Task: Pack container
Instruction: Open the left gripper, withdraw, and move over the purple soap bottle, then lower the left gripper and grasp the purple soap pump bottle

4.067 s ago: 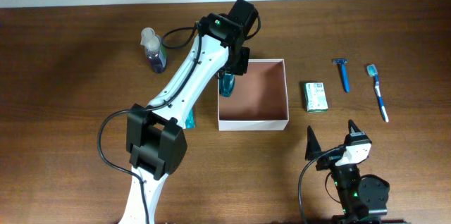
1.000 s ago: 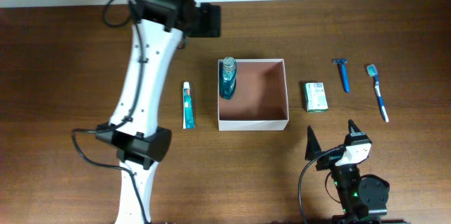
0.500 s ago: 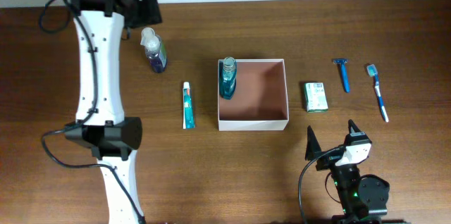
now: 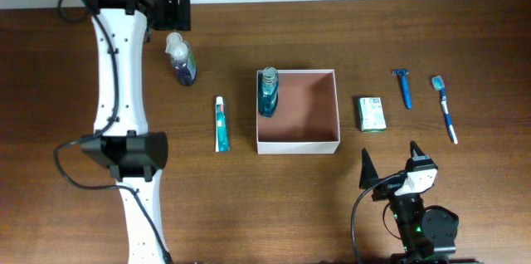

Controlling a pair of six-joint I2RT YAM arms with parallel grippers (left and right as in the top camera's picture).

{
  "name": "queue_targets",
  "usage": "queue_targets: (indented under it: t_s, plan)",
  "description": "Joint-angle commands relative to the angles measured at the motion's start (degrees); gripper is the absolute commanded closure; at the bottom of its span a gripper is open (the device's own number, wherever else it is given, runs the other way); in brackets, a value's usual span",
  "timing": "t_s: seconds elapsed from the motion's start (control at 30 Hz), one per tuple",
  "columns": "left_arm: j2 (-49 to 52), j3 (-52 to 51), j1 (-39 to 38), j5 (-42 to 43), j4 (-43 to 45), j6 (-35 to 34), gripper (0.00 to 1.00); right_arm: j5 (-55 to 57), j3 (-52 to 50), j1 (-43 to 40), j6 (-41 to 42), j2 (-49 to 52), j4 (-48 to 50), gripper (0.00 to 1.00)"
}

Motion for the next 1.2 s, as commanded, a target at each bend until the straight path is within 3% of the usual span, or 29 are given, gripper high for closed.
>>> queue_targets:
  t_s: [0.0, 0.87, 1.03, 1.17]
  plan:
    - [4.02, 0.83, 0.04, 1.46, 0.24, 1.73, 0.01, -0.11, -0.26, -0.20, -0.37, -0.61, -0.37, 0.01]
    - [12.02, 0.81, 0.04, 1.46, -1.38, 1.81, 0.02, -0.13, -0.26, -0.20, -0.37, -0.61, -0.37, 0.01]
    - [12.02, 0.81, 0.04, 1.49, -1.14, 2.62, 0.11, -0.13, -0.26, -0.20, -0.37, -0.59, -0.37, 0.01]
    - [12.02, 0.81, 0.04, 1.51, -1.33, 2.60, 0.25, -0.13, -0.26, -0.20, -0.37, -0.59, -0.37, 0.01]
